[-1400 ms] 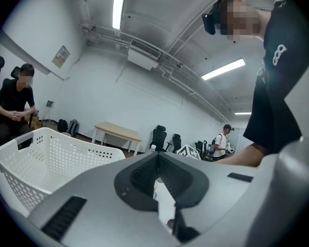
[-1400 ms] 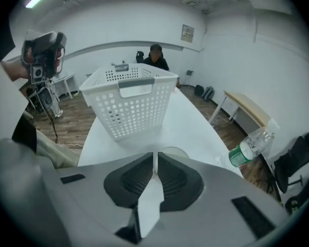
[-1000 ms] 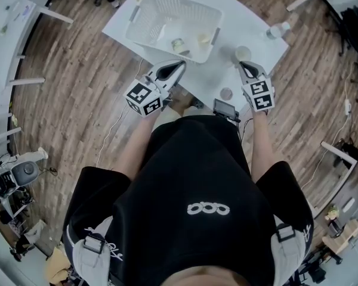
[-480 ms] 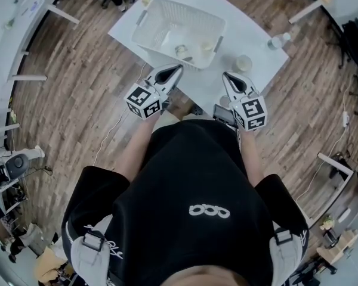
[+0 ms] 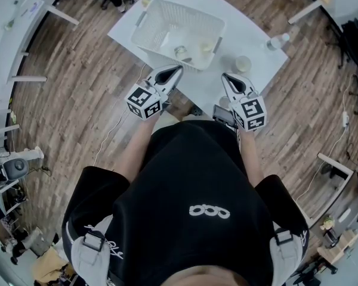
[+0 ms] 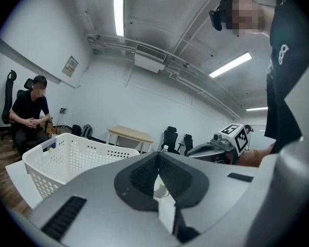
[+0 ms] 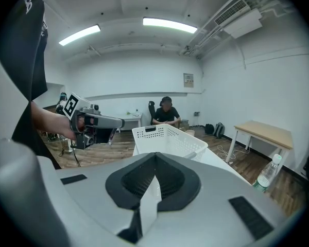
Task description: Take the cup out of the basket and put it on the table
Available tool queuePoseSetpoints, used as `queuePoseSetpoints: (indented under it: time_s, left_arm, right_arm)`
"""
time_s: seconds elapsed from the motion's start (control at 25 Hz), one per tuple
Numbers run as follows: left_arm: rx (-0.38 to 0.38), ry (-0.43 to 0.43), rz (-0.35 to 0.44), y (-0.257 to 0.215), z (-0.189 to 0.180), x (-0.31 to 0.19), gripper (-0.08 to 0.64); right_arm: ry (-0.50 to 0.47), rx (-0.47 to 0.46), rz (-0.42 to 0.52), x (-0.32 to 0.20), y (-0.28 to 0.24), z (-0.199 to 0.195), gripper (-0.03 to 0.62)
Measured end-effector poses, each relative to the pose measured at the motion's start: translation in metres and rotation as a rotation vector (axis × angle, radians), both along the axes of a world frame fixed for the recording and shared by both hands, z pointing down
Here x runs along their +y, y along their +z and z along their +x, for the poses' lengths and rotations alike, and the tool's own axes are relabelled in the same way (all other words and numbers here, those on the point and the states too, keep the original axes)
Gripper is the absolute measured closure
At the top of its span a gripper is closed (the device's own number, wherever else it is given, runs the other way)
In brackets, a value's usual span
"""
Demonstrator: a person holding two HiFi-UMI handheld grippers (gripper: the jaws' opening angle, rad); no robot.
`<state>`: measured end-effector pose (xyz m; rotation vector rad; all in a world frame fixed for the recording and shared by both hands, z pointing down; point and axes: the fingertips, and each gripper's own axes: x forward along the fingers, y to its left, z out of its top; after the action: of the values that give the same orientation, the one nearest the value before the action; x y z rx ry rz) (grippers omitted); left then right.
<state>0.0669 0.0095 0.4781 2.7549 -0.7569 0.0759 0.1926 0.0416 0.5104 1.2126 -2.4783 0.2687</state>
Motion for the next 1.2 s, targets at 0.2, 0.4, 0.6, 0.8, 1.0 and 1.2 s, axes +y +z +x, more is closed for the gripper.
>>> queuePoseSetpoints:
  time_s: [0.2,0.4,0.6,0.8,1.0,1.2]
  left_arm:
    - [-0.013,0.003,0.005,0.000,0.003,-0.003,0.552]
    - [-0.003,0.012,0.004,-0.004,0.003,-0.007,0.552]
    - [-0.042,0.027,0.019,-0.005,0.005,-0.017,0.552]
    - [-0.154,0.099,0.049,-0.006,0.011,-0.046,0.551]
    - [-0.296,0.258,0.037,0.018,0.029,-0.090,0.551]
    - [-0.443,0.417,0.029,0.057,0.061,-0.136,0.549]
  right_arm:
    - [-0.002,0.005,-0.010,-0.002,0.001,0.002,0.568]
    - [-0.004,0.002,-0.011,-0.004,0.000,-0.003,0.568]
    - [0.006,-0.002,-0.020,-0.005,0.002,-0.001,0.568]
    - [0.046,-0.019,-0.031,-0.008,0.004,-0.002,0.568]
    - [0.101,-0.034,-0.047,-0.019,0.009,-0.010,0.568]
    - [0.211,-0.038,-0.050,-0.035,0.005,-0.008,0.568]
